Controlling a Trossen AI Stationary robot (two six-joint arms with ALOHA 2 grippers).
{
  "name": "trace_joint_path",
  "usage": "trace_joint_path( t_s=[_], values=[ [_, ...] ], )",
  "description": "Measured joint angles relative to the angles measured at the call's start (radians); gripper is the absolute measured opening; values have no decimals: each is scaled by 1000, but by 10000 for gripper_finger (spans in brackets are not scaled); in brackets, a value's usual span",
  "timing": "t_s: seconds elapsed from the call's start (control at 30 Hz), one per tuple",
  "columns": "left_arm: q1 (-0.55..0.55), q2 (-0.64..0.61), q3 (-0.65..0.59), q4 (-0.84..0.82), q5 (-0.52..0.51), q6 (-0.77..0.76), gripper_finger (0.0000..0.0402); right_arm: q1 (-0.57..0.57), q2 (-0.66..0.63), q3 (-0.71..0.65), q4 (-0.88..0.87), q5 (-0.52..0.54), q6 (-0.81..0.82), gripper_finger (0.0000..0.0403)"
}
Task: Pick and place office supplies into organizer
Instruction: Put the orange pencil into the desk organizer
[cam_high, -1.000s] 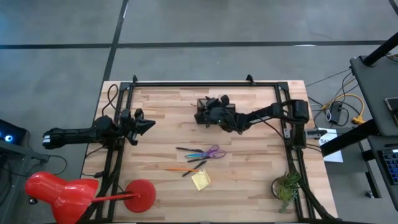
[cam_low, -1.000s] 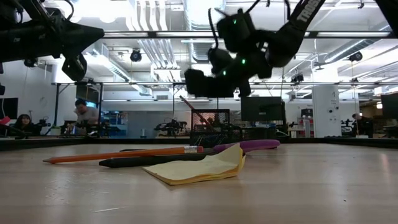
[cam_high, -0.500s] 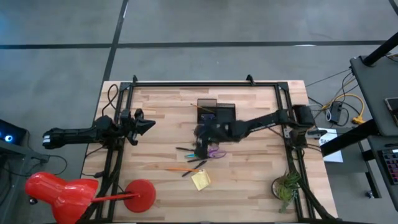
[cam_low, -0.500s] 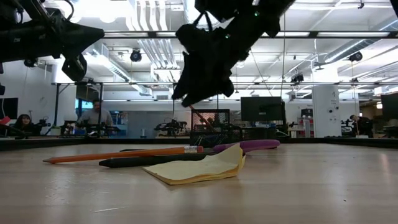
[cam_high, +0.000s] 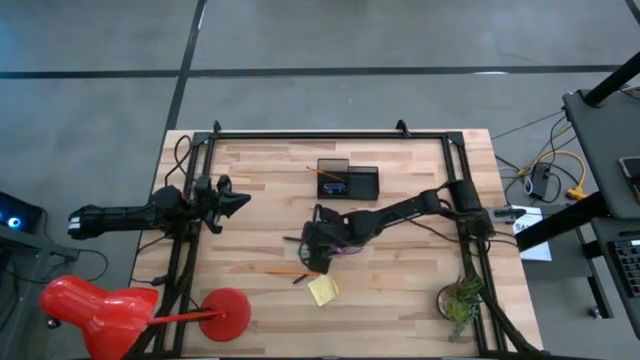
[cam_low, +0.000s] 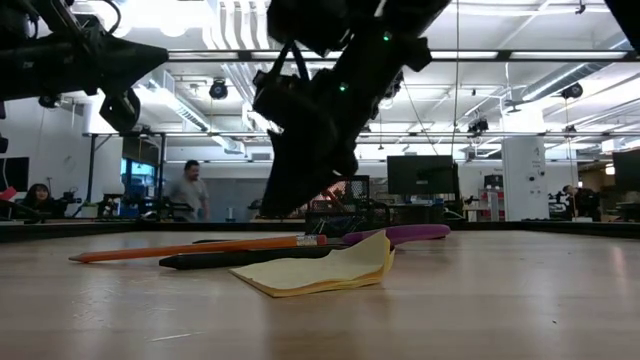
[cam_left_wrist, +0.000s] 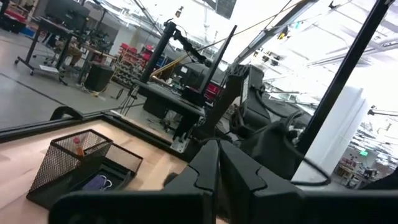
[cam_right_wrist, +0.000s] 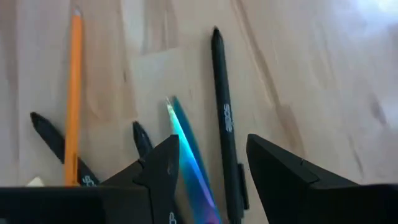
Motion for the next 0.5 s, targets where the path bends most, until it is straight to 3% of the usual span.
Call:
trace_joint_path(
  t_s=[0.2, 0.5],
  values=[
    [0, 1, 0, 0, 23, -217, 0, 50, -17, 49, -155, -34, -34, 172],
    [0, 3, 0, -1, 24, -224, 0, 168, -22, 67, -216, -79, -31, 171]
  ],
)
